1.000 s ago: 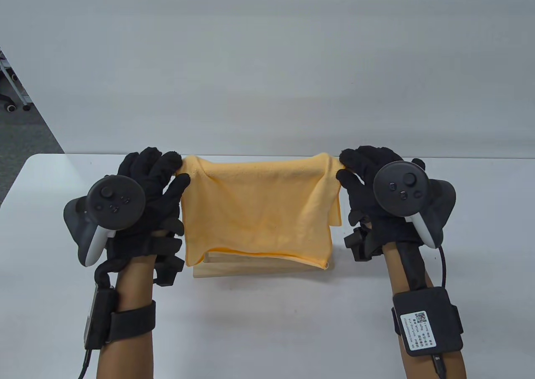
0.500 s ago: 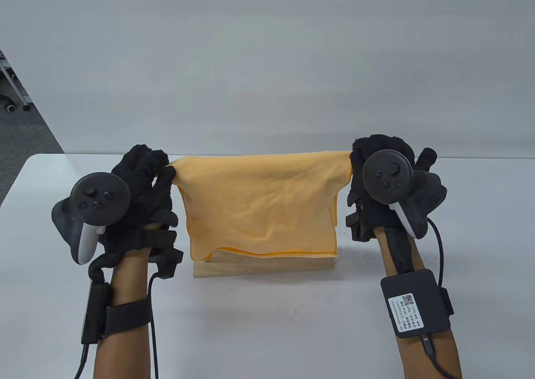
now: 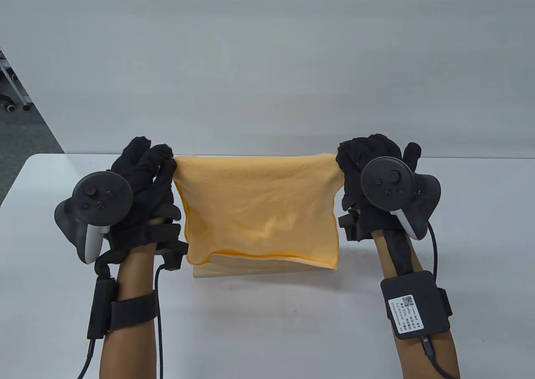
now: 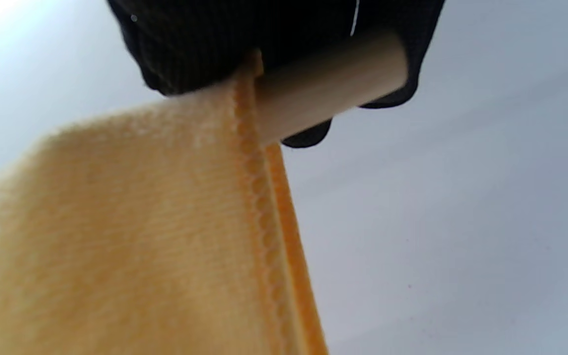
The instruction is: Drape rectangular towel over desktop hanging rack bar
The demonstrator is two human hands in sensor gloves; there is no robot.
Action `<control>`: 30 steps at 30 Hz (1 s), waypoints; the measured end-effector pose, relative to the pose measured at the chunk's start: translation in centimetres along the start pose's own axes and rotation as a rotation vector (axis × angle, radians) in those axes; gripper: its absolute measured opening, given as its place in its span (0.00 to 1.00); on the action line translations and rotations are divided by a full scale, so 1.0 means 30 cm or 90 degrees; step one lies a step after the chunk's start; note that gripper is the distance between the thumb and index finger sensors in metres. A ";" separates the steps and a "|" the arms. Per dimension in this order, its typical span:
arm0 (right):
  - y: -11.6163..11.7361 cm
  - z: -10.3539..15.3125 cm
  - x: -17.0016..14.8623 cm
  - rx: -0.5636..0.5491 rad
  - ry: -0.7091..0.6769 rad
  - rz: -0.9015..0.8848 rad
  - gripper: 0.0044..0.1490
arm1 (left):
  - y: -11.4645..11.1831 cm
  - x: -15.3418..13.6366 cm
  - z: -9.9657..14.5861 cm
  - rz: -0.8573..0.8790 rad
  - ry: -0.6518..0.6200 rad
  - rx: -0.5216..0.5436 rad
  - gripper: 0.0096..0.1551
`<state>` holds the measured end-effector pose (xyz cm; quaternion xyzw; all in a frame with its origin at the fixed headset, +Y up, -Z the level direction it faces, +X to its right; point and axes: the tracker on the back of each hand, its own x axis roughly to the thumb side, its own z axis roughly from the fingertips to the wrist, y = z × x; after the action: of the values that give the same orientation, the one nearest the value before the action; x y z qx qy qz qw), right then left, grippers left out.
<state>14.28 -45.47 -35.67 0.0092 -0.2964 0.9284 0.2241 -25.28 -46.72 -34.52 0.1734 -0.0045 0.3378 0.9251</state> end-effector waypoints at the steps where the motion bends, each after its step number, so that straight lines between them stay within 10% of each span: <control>1: -0.001 0.002 -0.004 0.007 -0.001 -0.004 0.22 | -0.005 -0.003 -0.001 0.001 0.007 -0.023 0.22; 9: -0.031 0.031 -0.061 -0.049 -0.004 -0.029 0.31 | 0.006 -0.074 0.023 0.111 -0.008 -0.022 0.31; 16: -0.036 0.155 -0.208 -0.170 -0.045 -0.016 0.32 | 0.039 -0.257 0.141 -0.054 -0.007 0.047 0.38; 30: 0.337 0.473 -0.444 0.091 -0.045 0.172 0.43 | -0.222 -0.586 0.360 -0.218 0.071 -0.110 0.39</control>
<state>20.35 -66.13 -31.50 0.0175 -0.2358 0.9679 0.0855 -33.50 -65.94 -28.69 0.0723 0.0474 0.1832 0.9793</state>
